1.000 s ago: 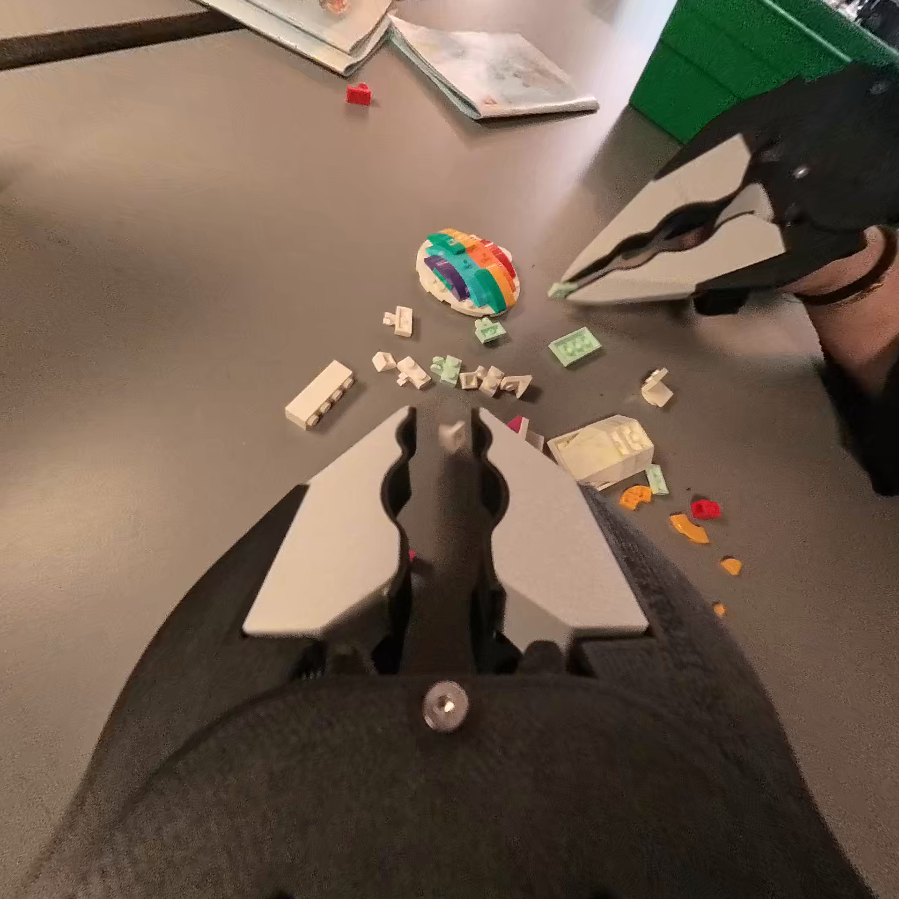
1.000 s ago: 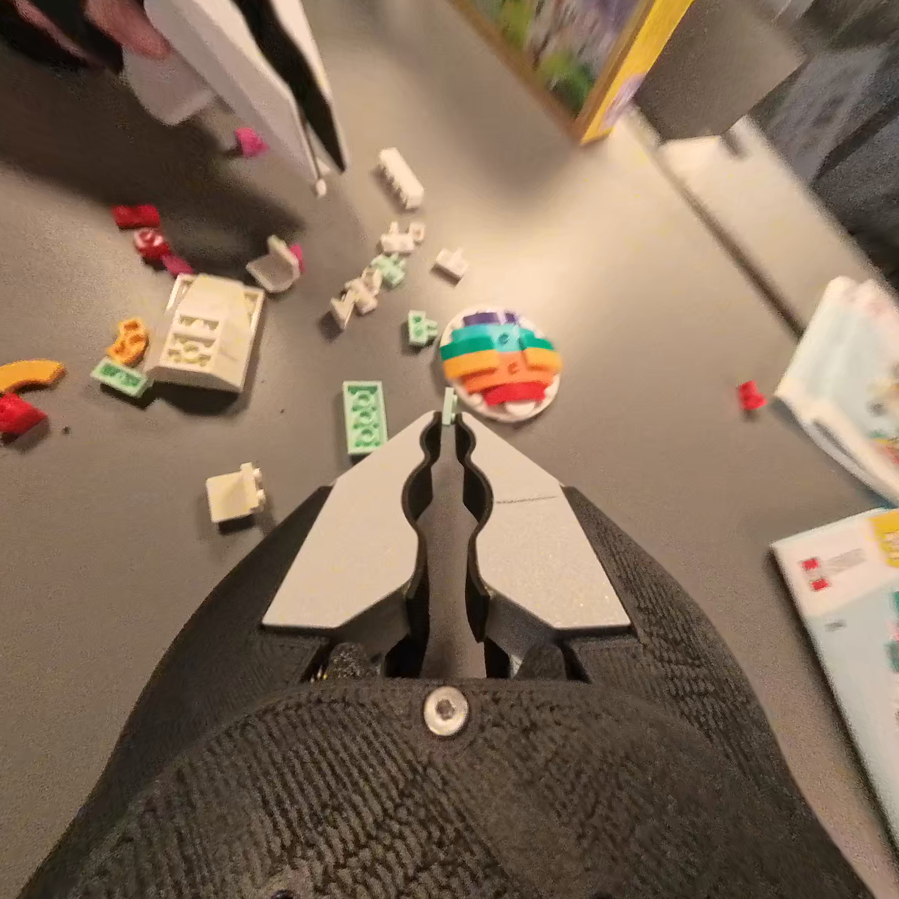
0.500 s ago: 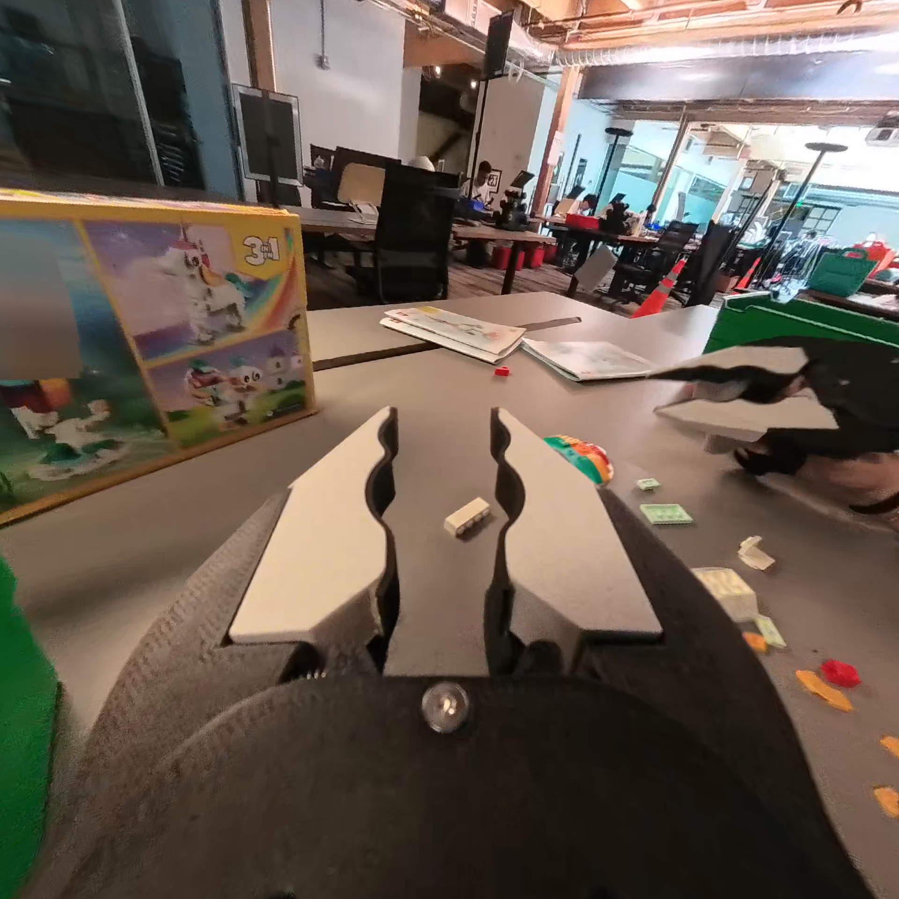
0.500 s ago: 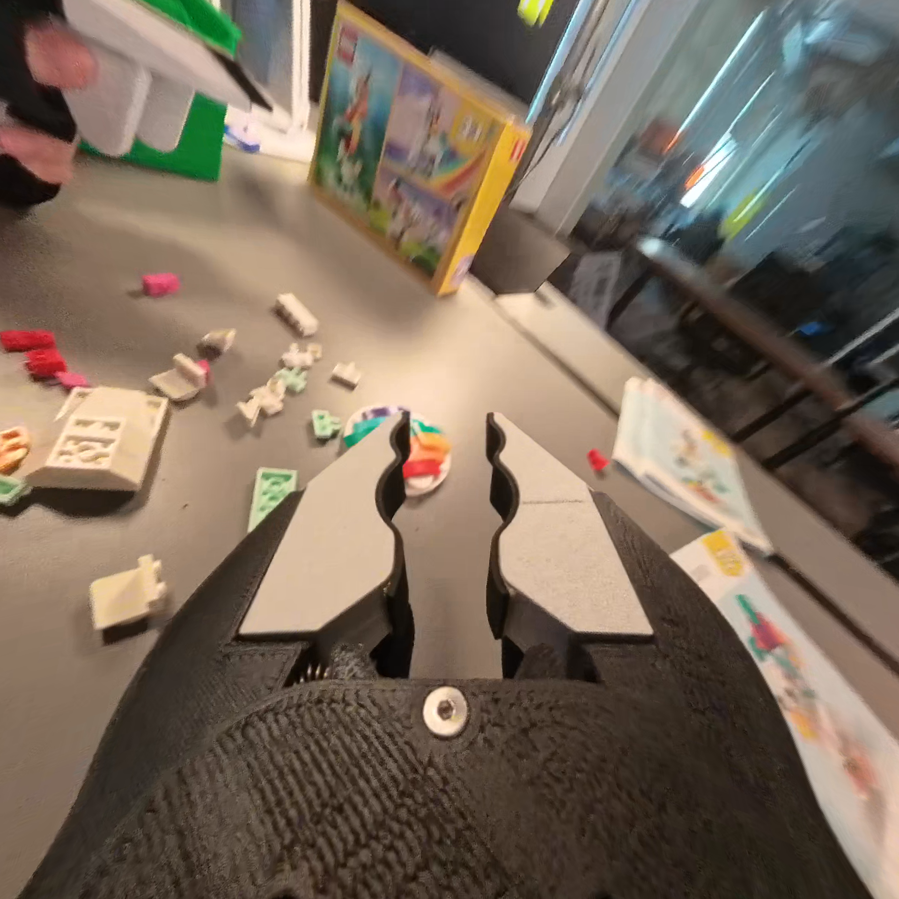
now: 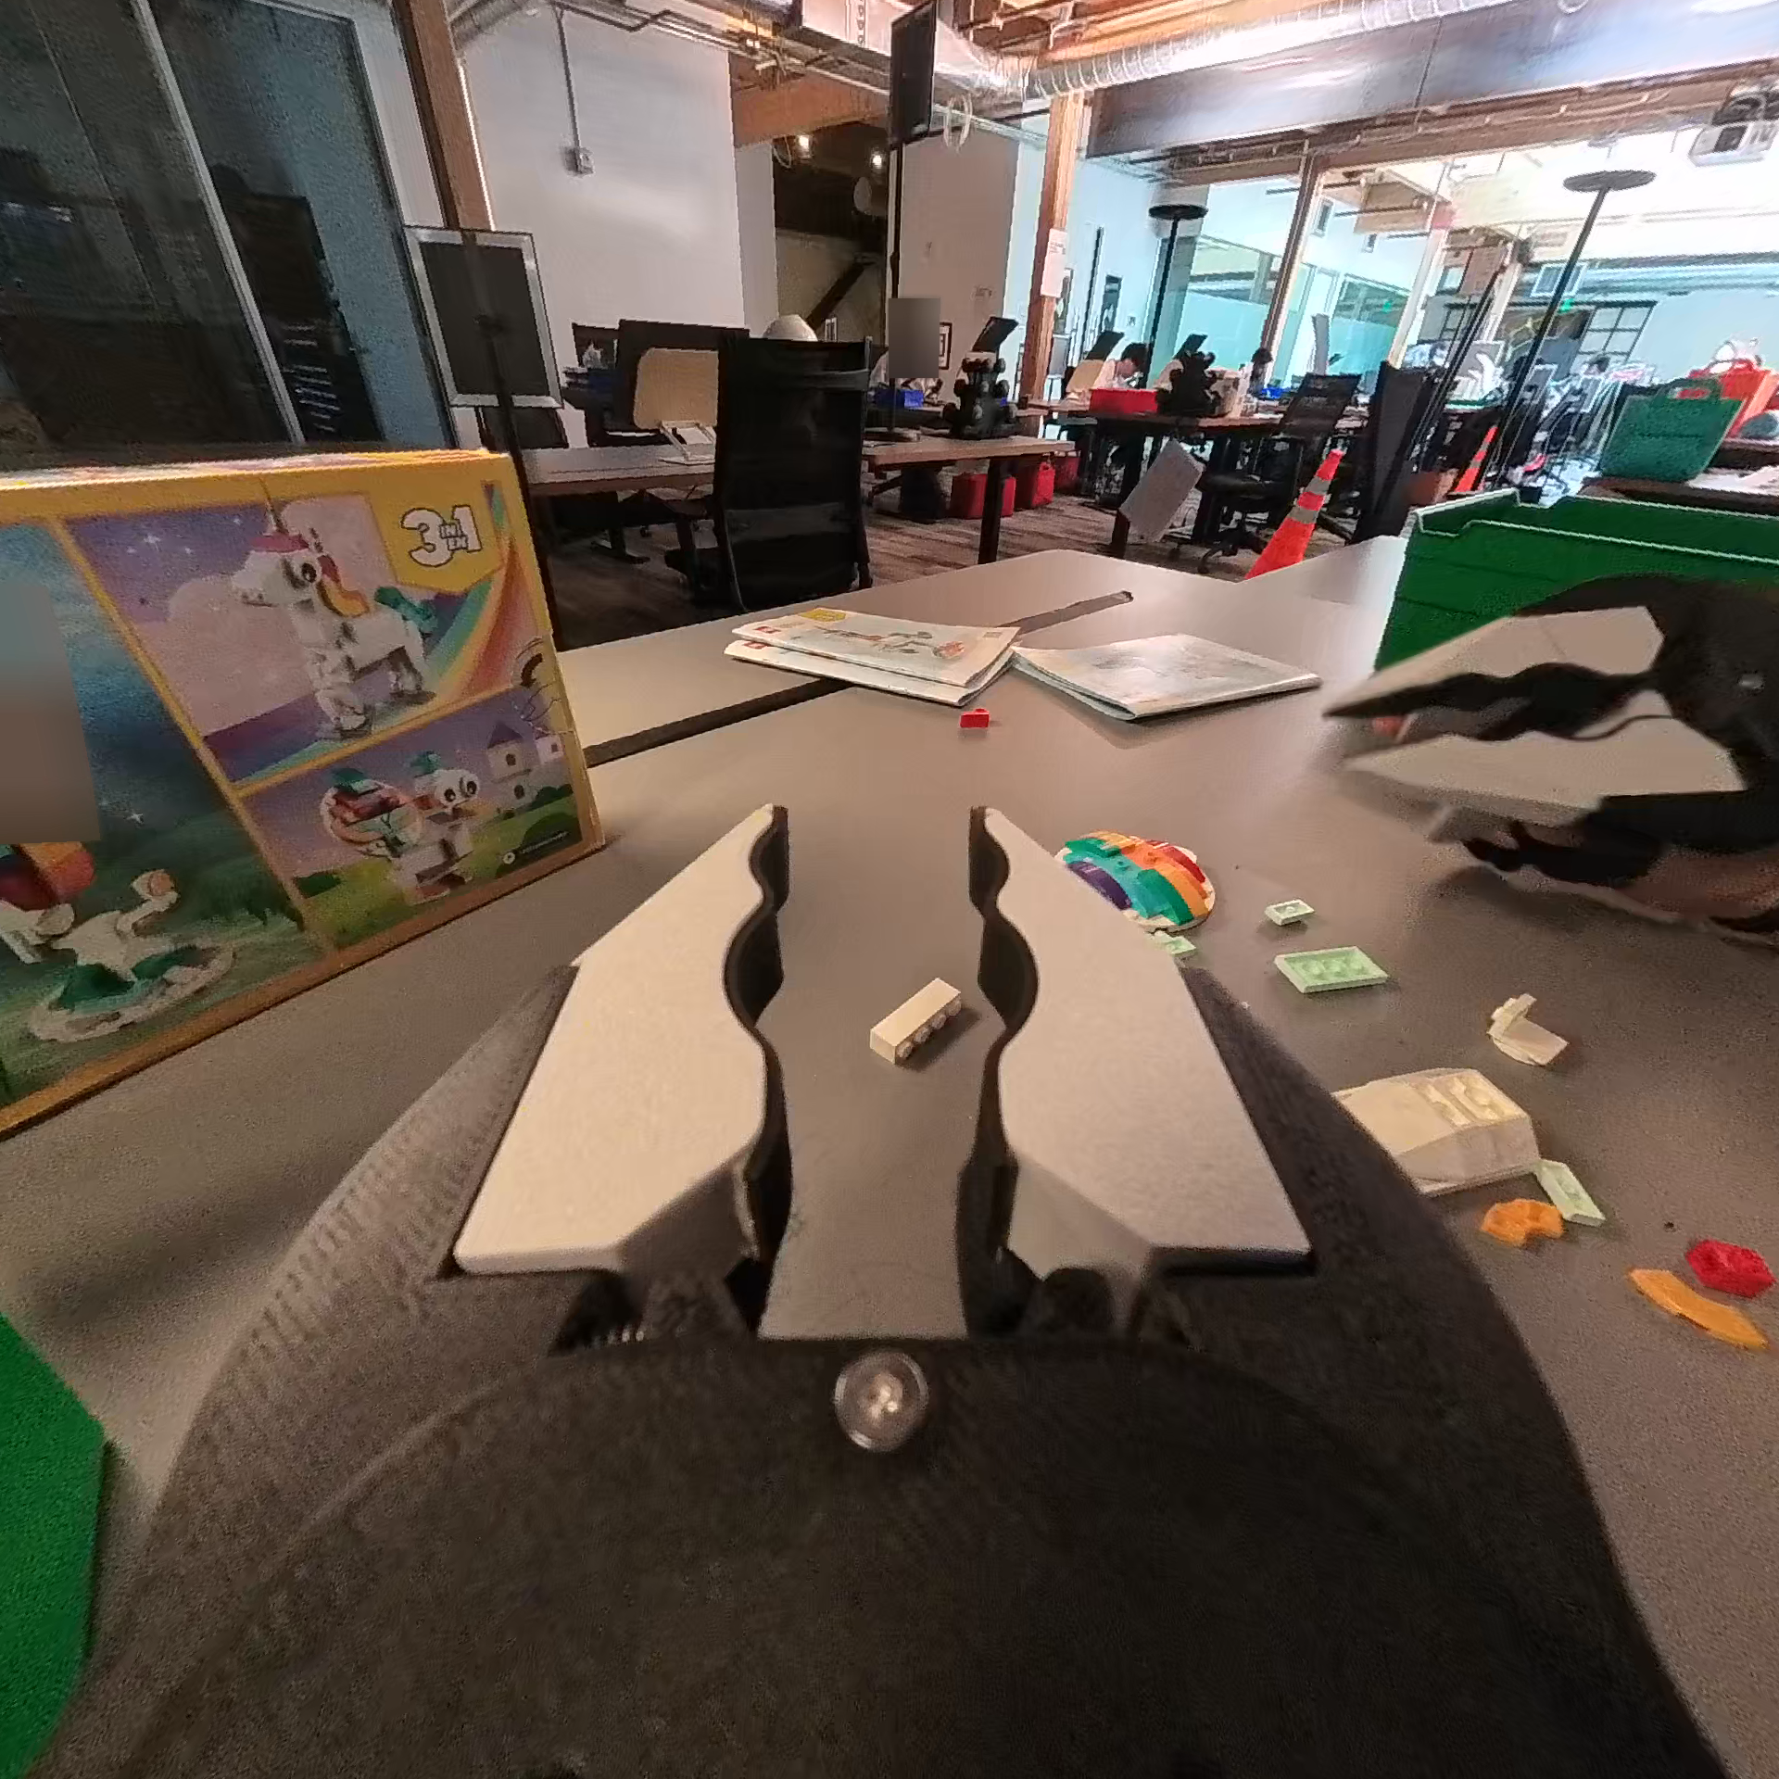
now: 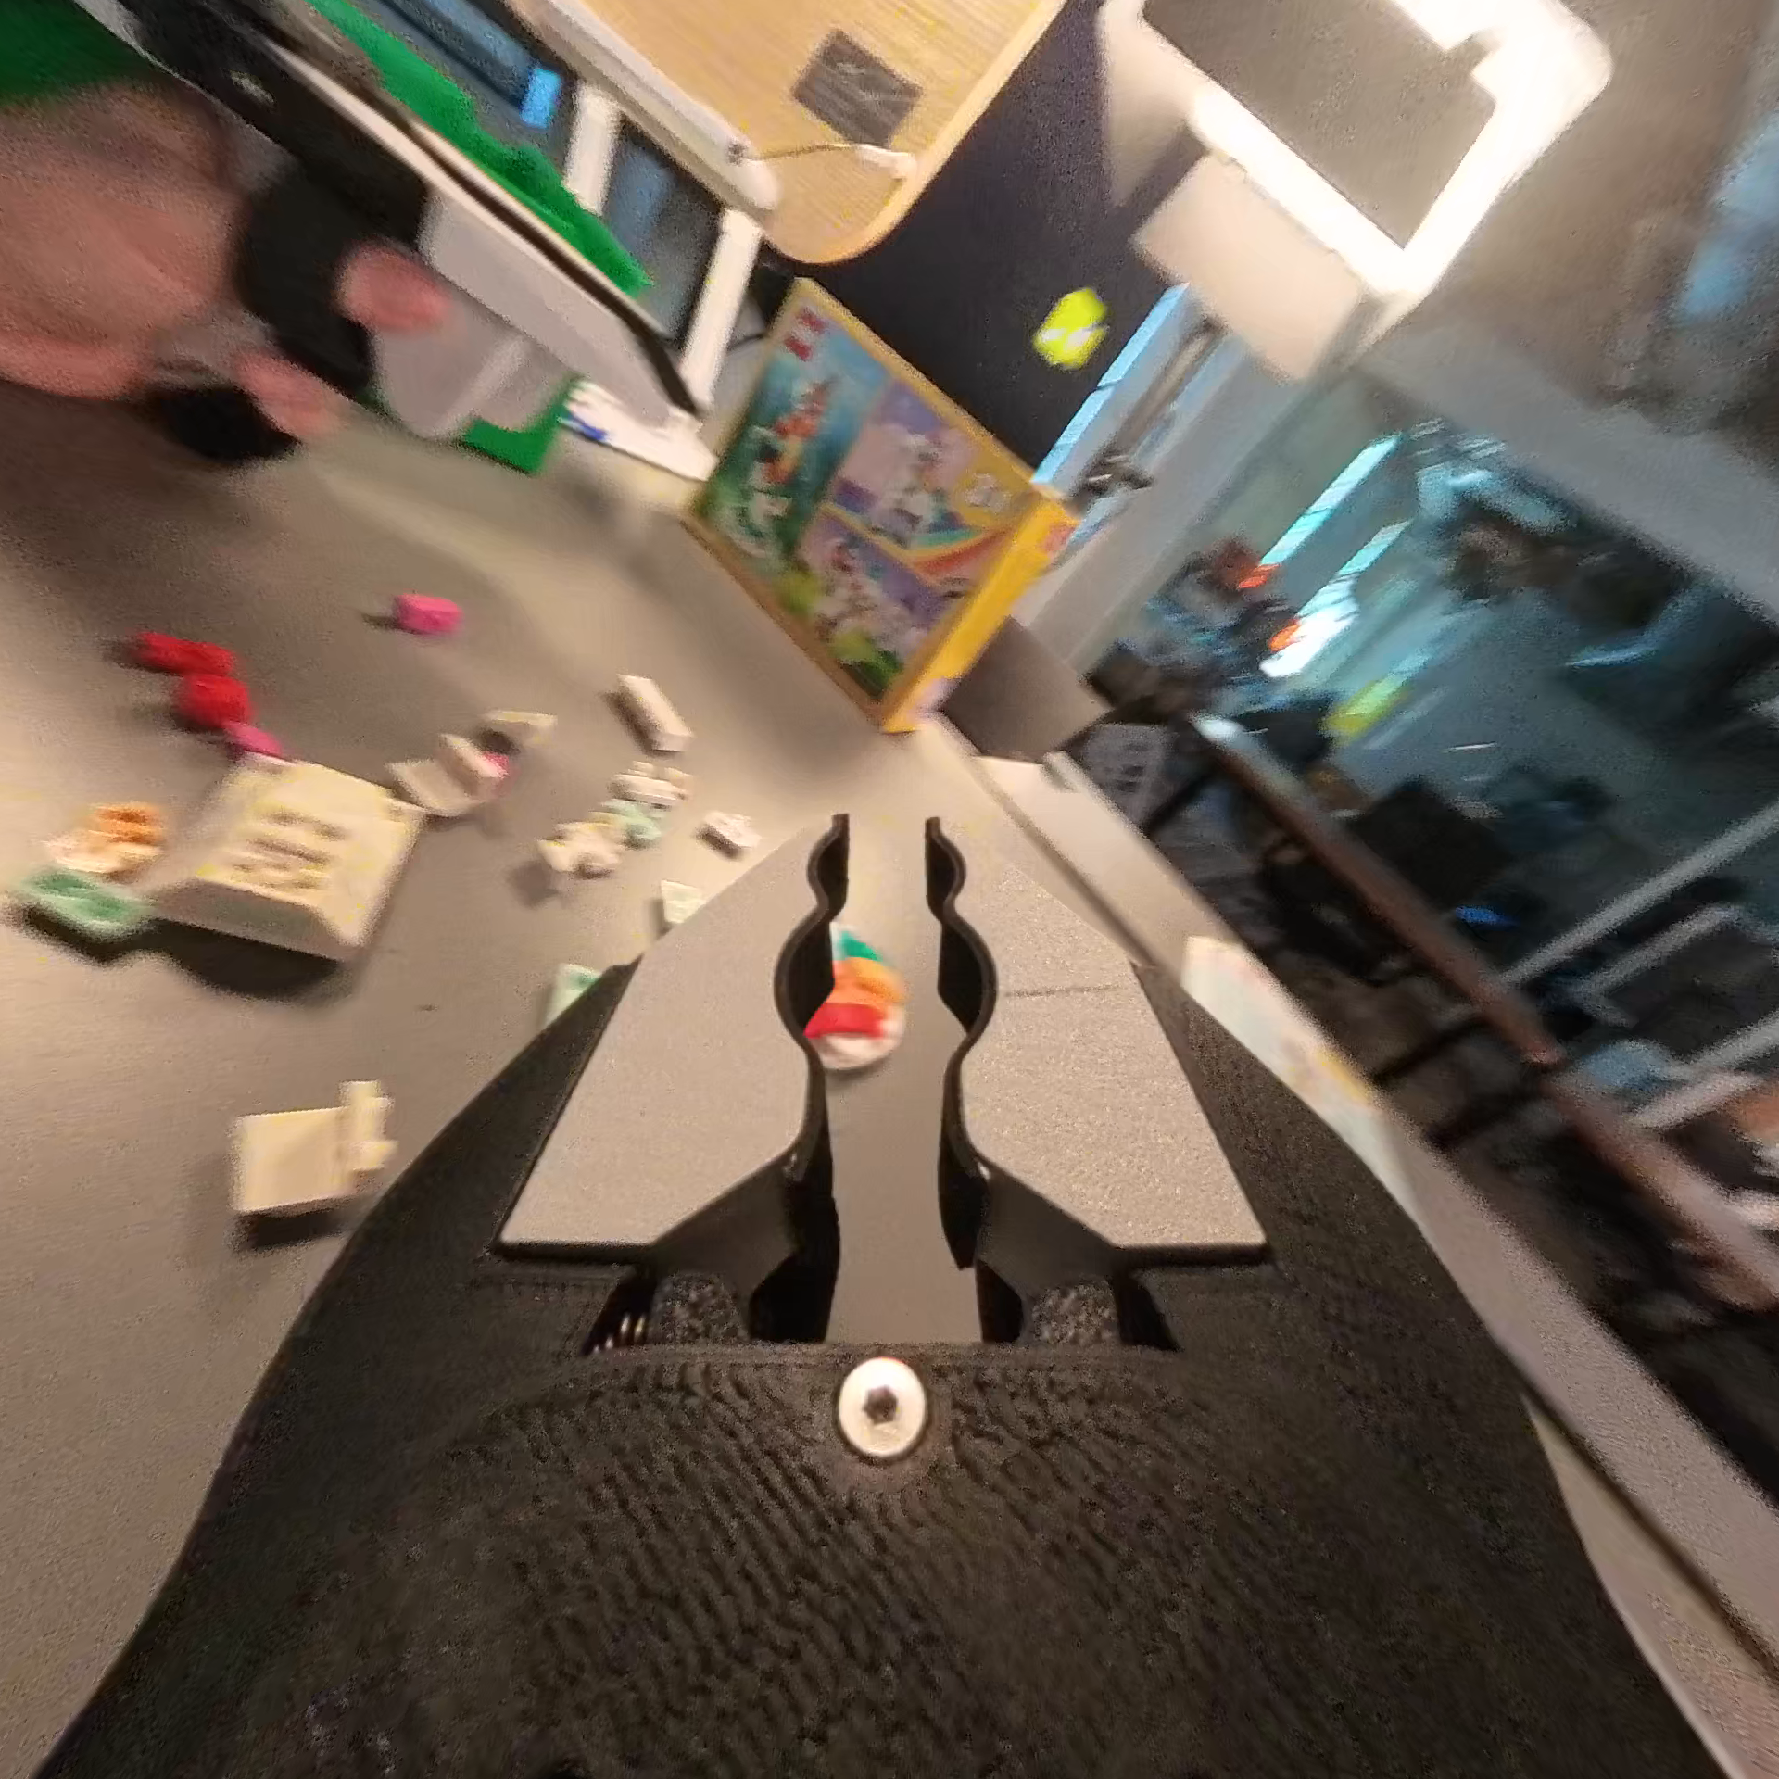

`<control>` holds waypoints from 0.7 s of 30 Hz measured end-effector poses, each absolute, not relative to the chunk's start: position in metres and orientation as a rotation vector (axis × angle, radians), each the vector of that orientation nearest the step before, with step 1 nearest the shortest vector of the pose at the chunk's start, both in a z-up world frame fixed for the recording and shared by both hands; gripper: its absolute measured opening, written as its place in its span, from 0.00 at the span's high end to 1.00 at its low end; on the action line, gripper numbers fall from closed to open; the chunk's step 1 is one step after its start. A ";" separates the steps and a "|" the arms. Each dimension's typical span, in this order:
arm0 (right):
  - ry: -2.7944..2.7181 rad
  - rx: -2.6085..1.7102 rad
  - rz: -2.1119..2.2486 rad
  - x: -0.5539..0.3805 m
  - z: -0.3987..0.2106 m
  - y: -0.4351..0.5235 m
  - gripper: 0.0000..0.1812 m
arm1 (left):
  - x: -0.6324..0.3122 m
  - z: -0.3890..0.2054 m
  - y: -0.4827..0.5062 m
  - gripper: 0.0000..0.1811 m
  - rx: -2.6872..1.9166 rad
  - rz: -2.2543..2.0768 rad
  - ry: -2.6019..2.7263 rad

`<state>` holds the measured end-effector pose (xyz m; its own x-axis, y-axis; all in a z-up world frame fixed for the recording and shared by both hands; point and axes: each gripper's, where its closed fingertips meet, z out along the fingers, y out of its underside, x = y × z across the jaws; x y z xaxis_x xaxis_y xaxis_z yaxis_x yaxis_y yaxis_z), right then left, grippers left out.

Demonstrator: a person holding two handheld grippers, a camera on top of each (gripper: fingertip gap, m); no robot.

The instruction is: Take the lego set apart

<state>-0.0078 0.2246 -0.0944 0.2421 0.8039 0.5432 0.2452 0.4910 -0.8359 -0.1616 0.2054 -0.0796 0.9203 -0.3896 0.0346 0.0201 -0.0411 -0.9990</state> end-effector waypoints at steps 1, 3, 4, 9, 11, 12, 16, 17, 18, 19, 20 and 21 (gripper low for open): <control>-1.382 -1.076 0.594 -0.012 -0.099 0.212 0.91 | -0.162 -0.080 0.206 0.80 -1.585 -0.346 0.290; -1.533 -1.166 0.777 -0.018 -0.111 0.185 0.88 | -0.163 -0.079 0.206 0.80 -1.587 -0.359 0.277; -1.606 -1.214 0.829 -0.020 -0.119 0.175 0.85 | -0.164 -0.079 0.206 0.80 -1.585 -0.366 0.271; -1.792 -1.407 0.901 -0.029 -0.152 0.146 0.78 | -0.166 -0.078 0.206 0.80 -1.582 -0.387 0.256; -1.795 -1.494 0.937 -0.034 -0.157 0.139 0.76 | -0.165 -0.079 0.206 0.81 -1.584 -0.389 0.256; -1.806 -1.527 0.908 -0.035 -0.160 0.138 0.75 | -0.165 -0.079 0.206 0.81 -1.586 -0.389 0.257; -1.818 -1.619 0.794 -0.036 -0.170 0.139 0.74 | -0.163 -0.079 0.207 0.81 -1.588 -0.380 0.272; -1.814 -1.634 0.784 -0.037 -0.171 0.139 0.75 | -0.162 -0.080 0.207 0.81 -1.590 -0.374 0.276; -1.814 -1.642 0.775 -0.037 -0.172 0.139 0.75 | -0.162 -0.080 0.207 0.81 -1.591 -0.370 0.282; -1.811 -1.650 0.765 -0.038 -0.173 0.140 0.76 | -0.161 -0.080 0.206 0.81 -1.592 -0.365 0.288; -1.810 -1.654 0.761 -0.038 -0.173 0.140 0.76 | -0.160 -0.081 0.206 0.81 -1.593 -0.360 0.294; -1.811 -1.654 0.759 -0.038 -0.174 0.139 0.80 | -0.160 -0.081 0.206 0.81 -1.594 -0.355 0.300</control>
